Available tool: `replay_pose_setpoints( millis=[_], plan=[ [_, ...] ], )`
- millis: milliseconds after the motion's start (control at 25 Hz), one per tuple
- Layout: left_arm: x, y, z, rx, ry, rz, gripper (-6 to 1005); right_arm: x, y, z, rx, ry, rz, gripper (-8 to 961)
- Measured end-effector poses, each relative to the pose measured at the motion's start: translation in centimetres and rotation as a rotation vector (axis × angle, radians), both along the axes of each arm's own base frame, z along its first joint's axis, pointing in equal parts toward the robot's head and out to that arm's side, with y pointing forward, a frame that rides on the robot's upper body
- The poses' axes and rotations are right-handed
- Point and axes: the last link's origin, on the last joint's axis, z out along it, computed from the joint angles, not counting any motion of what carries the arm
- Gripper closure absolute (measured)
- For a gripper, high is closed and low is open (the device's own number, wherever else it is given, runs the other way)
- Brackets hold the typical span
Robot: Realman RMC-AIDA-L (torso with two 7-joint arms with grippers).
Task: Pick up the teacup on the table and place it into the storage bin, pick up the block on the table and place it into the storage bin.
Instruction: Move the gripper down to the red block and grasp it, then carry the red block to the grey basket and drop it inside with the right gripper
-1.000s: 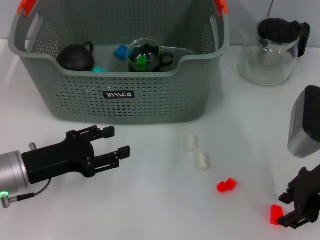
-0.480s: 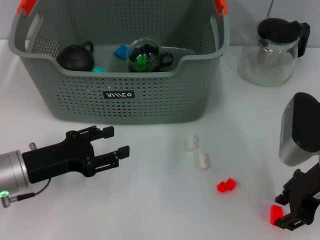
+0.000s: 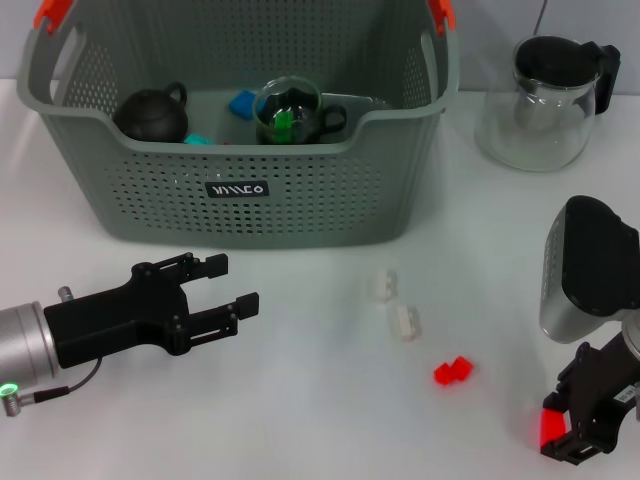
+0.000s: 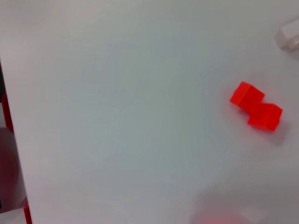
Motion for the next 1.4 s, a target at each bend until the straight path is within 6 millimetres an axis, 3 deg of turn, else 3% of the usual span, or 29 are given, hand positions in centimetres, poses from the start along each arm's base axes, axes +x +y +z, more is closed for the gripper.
replay_pose_setpoints(
  millis=[480, 680, 840, 1120, 1240, 1400],
  plan=[
    [-0.1, -0.1, 0.0, 0.002, 0.000, 0.000, 275, 0.0, -0.3, -0.3, -0.017, -0.009, 0.007, 465],
    [-0.1, -0.1, 0.0, 0.000, 0.000, 0.001, 275, -0.8, -0.1, 0.8, 0.013, 0.041, 0.020, 503],
    [-0.1, -0.1, 0.1, 0.003, 0.000, 0.004, 275, -3.2, 0.4, 3.7, 0.091, 0.235, 0.060, 504],
    [0.0, 0.0, 0.0, 0.005, -0.001, -0.002, 275, -7.5, 2.4, 10.1, 0.329, 0.831, 0.170, 505],
    [0.1, 0.1, 0.0, 0.005, -0.001, -0.002, 275, -9.5, 3.7, 10.9, 0.409, 1.023, 0.225, 505],
    [0.1, 0.2, -0.1, 0.007, 0.000, 0.001, 275, -12.5, 7.0, 10.4, 0.509, 1.109, 0.244, 506]
  ],
)
